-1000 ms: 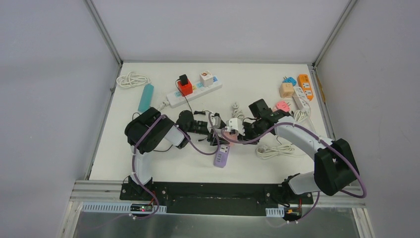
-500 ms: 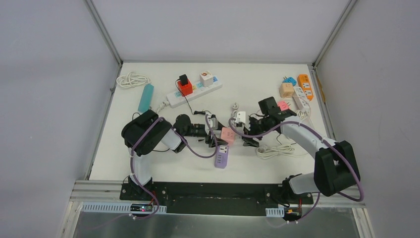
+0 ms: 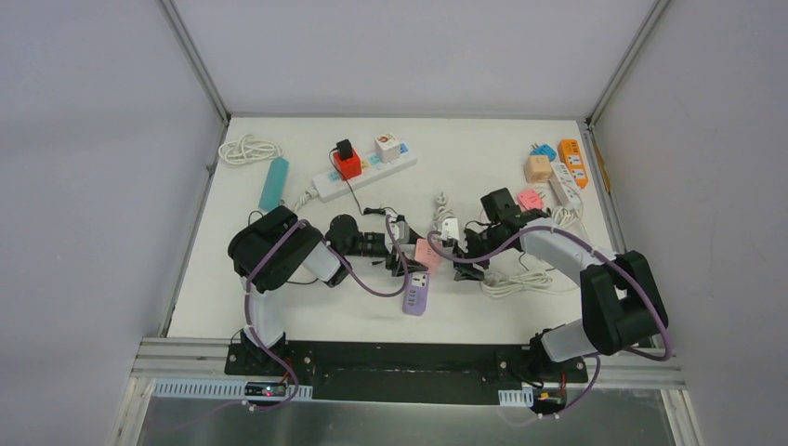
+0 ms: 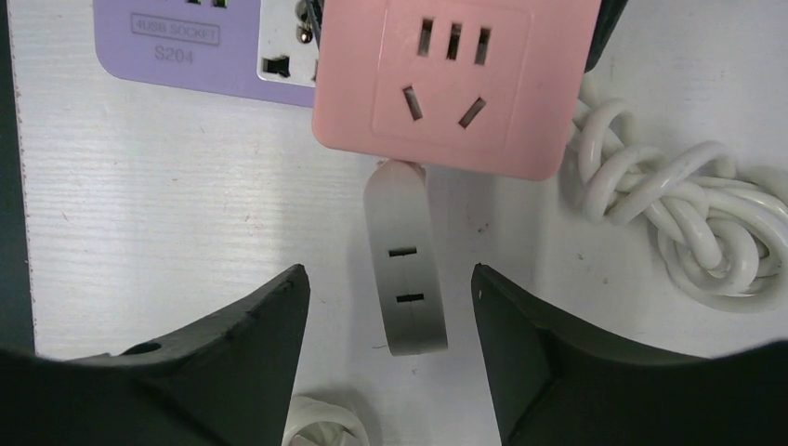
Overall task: Pull the plug off the socket
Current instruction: Remove the plug from the socket.
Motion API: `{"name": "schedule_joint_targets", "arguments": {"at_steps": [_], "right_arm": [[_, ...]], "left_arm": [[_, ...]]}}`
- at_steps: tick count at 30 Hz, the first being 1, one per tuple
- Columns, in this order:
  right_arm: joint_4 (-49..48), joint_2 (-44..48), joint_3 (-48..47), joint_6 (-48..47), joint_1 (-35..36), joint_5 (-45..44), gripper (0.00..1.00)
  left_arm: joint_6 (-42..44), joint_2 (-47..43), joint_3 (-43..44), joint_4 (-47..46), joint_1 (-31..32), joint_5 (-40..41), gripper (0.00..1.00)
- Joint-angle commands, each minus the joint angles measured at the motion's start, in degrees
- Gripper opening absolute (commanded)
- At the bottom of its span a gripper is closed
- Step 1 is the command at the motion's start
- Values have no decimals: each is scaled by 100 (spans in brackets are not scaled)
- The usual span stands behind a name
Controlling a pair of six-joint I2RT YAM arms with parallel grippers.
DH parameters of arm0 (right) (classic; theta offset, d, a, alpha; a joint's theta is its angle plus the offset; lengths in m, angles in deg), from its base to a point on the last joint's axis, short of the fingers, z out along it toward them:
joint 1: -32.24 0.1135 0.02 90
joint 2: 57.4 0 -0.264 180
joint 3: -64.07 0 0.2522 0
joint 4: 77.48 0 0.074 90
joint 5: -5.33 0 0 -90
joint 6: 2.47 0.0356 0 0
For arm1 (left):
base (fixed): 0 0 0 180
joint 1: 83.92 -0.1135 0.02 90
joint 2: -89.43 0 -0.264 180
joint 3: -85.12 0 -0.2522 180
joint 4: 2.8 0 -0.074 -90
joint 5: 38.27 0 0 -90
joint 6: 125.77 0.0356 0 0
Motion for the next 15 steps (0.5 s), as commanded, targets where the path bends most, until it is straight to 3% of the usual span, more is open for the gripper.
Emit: {"name": "schedule_joint_targets", "arguments": {"at_steps": [1, 9, 15], "right_arm": [[-224, -84, 39, -328, -17, 84, 66], [-372, -5, 9, -196, -17, -23, 40], [-70, 180, -142, -301, -17, -112, 1]], "left_arm": [[235, -119, -61, -141, 43, -44, 0], [251, -105, -61, -144, 43, -84, 0], [205, -75, -30, -142, 43, -148, 0]]}}
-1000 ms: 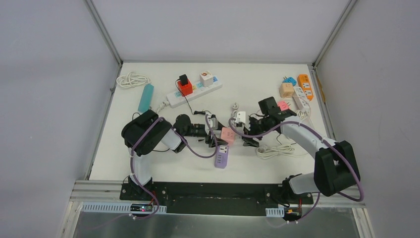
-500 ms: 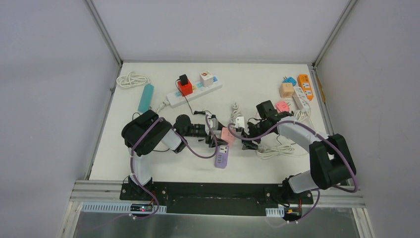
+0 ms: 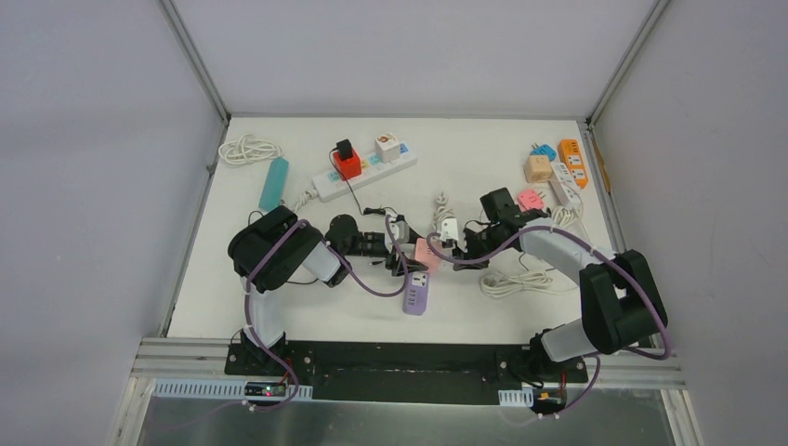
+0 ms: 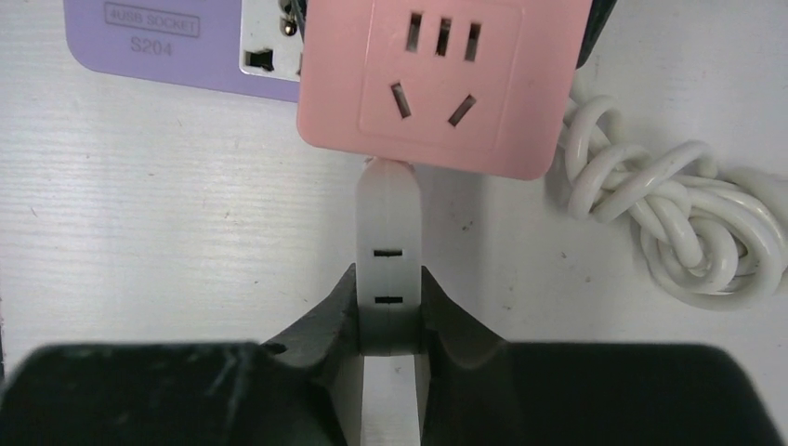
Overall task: Pull the plug off the socket
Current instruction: Remove the plug from the socket.
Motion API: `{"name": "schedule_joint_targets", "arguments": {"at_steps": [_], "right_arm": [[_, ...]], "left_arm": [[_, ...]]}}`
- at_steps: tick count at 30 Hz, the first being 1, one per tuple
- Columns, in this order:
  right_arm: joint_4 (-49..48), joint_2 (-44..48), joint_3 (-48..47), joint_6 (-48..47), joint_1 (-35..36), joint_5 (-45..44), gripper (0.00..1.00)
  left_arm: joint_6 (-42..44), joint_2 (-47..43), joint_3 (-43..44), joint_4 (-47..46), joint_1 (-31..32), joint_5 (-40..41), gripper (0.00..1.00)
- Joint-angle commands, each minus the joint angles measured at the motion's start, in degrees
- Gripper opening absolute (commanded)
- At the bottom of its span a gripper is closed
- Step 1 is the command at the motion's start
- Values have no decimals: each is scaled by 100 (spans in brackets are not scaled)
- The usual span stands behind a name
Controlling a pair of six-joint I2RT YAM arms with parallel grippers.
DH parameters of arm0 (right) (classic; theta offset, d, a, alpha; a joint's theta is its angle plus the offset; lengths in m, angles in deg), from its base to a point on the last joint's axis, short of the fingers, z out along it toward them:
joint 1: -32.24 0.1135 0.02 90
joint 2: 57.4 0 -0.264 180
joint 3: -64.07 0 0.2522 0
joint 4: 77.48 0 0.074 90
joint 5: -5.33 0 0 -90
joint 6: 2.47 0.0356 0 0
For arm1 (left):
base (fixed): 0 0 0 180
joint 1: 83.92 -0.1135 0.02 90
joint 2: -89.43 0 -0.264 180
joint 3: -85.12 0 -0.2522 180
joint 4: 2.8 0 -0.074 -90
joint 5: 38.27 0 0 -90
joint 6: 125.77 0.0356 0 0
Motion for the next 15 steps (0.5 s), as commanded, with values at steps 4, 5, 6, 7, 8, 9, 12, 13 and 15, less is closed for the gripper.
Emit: {"name": "schedule_joint_targets", "arguments": {"at_steps": [4, 5, 6, 7, 8, 9, 12, 13, 15], "right_arm": [[240, 481, -219, -178, -10, 37, 0], [241, 545, -226, -173, -8, -2, 0], [252, 592, -237, -163, -11, -59, 0], [293, 632, -261, -166, -6, -141, 0], [378, 654, -319, -203, -8, -211, 0], [480, 668, -382, -232, -8, -266, 0], [1005, 625, -626, -440, -9, -256, 0], [1171, 594, -691, -488, -8, -249, 0], [1342, 539, -739, -593, -8, -283, 0]], "left_arm": [[112, -19, 33, -141, 43, -203, 0], [109, -20, 42, -142, 43, -206, 0], [106, -16, 39, -142, 43, -205, 0], [112, -8, 46, -139, 43, -205, 0], [106, 1, 51, -137, 43, -217, 0], [97, 7, 59, -135, 43, -219, 0], [75, 37, 89, -141, 43, -260, 0], [76, 52, 102, -140, 43, -275, 0], [52, 58, 116, -136, 43, -277, 0]]}}
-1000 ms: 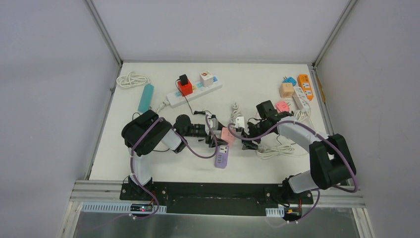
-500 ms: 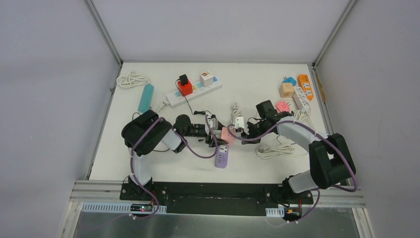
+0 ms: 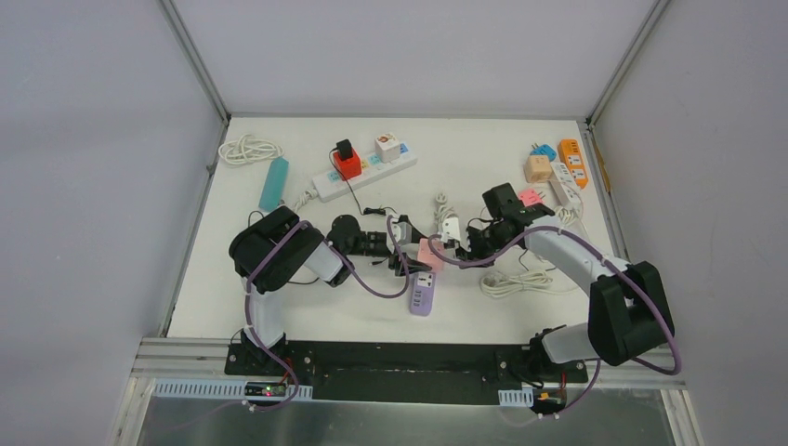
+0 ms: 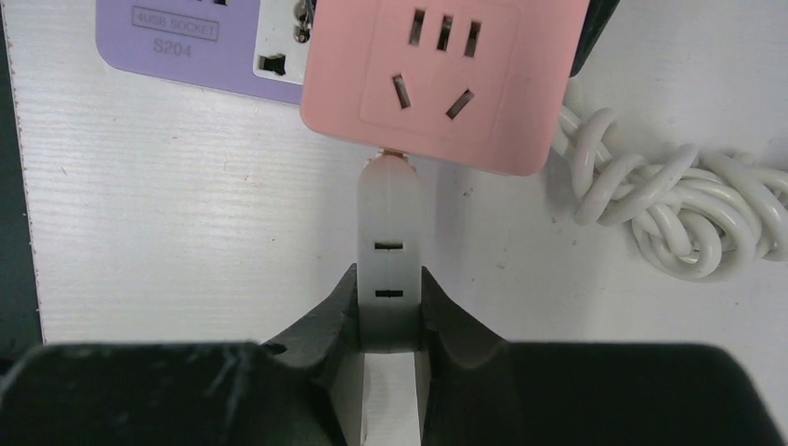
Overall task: Pull the plug off the socket
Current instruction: Remove the plug from the socket.
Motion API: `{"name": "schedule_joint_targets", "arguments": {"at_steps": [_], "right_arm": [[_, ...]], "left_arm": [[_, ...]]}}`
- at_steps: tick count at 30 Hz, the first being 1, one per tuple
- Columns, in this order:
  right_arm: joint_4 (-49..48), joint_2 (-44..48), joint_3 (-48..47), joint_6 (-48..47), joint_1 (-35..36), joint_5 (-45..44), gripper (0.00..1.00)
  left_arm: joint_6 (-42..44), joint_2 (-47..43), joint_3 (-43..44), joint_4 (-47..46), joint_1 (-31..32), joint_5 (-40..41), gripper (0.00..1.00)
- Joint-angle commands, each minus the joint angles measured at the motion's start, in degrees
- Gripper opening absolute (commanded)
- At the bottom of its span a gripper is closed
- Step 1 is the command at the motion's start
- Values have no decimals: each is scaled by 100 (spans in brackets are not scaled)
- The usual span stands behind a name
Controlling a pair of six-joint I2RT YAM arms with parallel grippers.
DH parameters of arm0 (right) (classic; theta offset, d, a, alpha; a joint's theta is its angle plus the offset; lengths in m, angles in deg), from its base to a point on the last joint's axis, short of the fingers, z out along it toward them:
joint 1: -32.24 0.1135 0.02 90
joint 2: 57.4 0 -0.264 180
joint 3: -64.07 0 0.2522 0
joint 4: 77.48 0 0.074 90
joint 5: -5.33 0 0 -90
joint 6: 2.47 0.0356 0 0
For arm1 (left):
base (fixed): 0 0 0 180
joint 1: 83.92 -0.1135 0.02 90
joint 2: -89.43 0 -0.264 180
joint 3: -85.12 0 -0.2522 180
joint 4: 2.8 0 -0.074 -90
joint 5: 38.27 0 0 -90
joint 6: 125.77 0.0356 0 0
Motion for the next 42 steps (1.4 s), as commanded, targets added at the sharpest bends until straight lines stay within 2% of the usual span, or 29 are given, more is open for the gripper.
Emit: {"name": "schedule_joint_targets", "arguments": {"at_steps": [1, 9, 14, 23, 29, 32, 37, 42], "right_arm": [[525, 143, -415, -362, -45, 75, 0], [-556, -185, 216, -276, 121, 14, 0], [-576, -563, 224, -269, 320, 64, 0], [-234, -632, -24, -321, 383, 27, 0], [1217, -484, -914, -676, 368, -28, 0], [1461, -377, -1086, -637, 368, -57, 0], [1052, -334, -765, -614, 359, -57, 0], [107, -479, -67, -686, 296, -483, 0]], "left_arm": [[70, 56, 31, -43, -35, -207, 0], [134, -101, -80, -45, -76, -201, 0], [203, -188, -158, -41, -93, -183, 0], [255, -185, -190, -48, -108, -157, 0], [229, -81, -112, -48, -87, -192, 0], [242, -39, -69, -42, -69, -242, 0], [244, -63, -85, -46, -66, -212, 0], [363, -176, -208, -42, -99, -122, 0]]}}
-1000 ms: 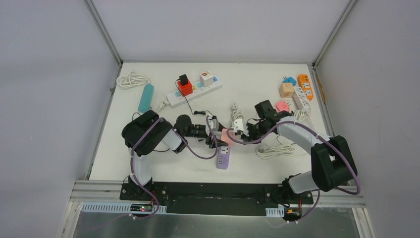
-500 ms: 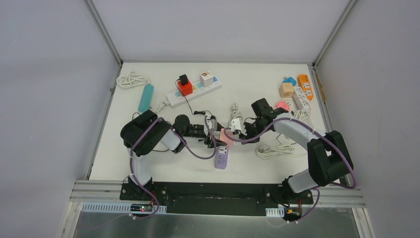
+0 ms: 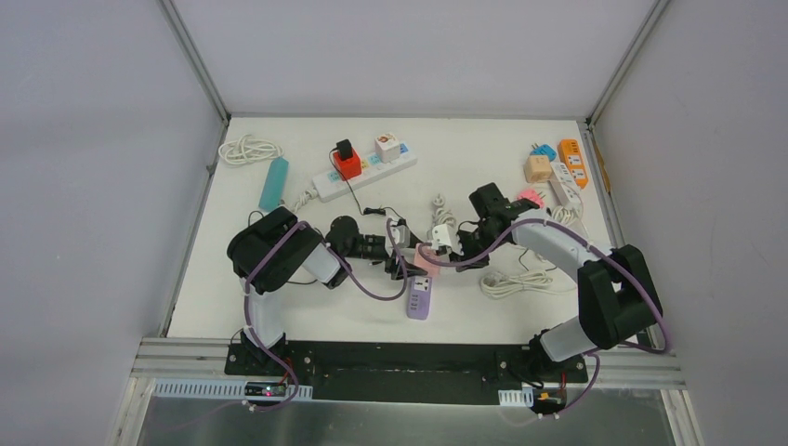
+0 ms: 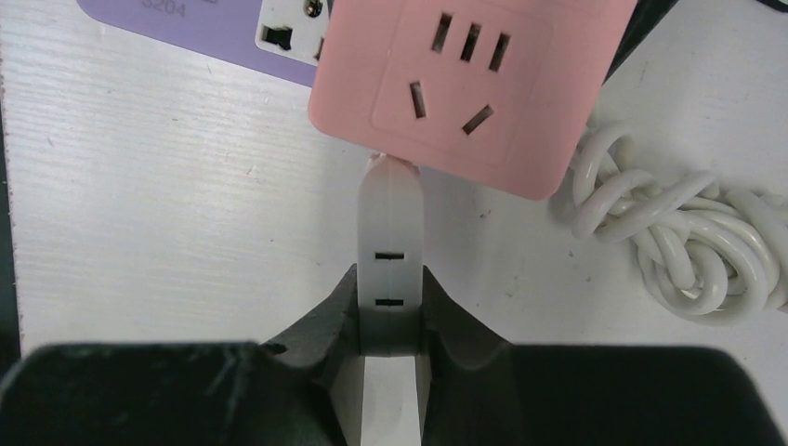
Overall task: Pull the plug off the socket
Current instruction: Remove the plug from the socket.
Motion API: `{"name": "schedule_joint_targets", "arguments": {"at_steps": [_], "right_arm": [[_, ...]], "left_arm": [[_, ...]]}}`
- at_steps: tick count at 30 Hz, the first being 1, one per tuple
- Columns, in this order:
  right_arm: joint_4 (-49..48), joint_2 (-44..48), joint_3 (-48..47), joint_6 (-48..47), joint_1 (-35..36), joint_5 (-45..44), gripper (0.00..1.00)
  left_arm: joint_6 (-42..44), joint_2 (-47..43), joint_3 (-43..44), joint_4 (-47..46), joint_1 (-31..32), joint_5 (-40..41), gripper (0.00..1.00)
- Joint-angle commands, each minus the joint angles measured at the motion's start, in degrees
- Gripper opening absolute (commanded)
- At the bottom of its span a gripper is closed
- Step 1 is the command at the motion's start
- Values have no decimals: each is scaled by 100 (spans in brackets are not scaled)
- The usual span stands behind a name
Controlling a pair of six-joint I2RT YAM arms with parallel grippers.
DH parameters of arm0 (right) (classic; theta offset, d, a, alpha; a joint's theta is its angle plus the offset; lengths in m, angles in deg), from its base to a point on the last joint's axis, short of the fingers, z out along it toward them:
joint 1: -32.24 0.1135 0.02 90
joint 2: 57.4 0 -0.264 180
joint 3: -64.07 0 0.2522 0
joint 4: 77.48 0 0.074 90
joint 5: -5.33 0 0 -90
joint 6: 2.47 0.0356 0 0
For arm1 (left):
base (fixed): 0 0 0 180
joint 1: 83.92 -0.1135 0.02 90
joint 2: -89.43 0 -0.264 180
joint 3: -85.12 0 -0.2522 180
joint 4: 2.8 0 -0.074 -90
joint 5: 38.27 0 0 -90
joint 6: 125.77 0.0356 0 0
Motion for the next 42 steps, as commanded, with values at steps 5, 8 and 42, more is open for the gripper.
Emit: {"name": "schedule_joint_targets", "arguments": {"at_steps": [5, 8, 42], "right_arm": [[-727, -192, 633, -305, -72, -263, 0], [-736, -271, 669, -392, -49, -175, 0], [-113, -71, 577, -1003, -368, 14, 0]], "left_arm": [[340, -152, -118, -179, -62, 7, 0], [348, -142, -111, -184, -62, 7, 0], [302, -81, -66, -179, -62, -6, 0]]}}
